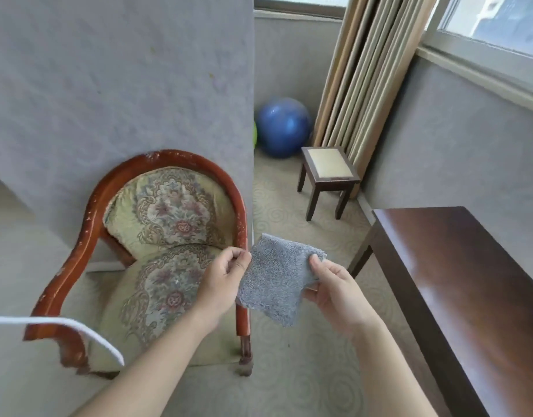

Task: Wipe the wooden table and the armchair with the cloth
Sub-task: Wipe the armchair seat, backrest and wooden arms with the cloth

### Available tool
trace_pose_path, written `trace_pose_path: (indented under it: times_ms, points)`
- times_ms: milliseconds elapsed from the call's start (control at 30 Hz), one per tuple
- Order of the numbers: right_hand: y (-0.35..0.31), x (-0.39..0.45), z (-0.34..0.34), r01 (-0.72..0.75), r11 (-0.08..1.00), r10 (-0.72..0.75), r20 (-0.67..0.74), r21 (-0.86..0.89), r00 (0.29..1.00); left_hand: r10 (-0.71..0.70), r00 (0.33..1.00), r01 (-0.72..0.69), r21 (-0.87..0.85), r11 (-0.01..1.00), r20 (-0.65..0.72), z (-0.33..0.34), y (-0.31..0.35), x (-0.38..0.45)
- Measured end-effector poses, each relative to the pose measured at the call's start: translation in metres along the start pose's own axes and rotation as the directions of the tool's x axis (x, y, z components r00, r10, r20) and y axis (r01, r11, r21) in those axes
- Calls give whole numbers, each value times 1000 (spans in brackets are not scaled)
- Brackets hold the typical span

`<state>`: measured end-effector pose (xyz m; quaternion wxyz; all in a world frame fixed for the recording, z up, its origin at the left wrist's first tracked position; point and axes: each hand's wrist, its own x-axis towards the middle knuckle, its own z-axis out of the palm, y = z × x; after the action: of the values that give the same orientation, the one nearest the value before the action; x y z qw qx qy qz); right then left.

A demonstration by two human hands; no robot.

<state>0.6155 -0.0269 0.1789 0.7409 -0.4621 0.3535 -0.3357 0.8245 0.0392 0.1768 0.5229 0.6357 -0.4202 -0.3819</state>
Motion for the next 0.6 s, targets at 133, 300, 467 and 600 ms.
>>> trace_pose_path:
  times_ms: [133,300,467,600]
  points:
    - [30,10,95,-39,999,40,135,-15,990,-66,996,70,-61,996,66,-100,-2,-25]
    - [59,22,175,-98,994,83,263,45,961,-58,996,53,-70,996,-75,-172,-25,-40]
    - [103,43,223,-291,954,255,321,69,912,-184,977,156,-217,964,-111,-193,-56,-38]
    - [137,75,238,-415,907,397,186,68,899,-229,964,224,-48,973,-137,-212,-92,-16]
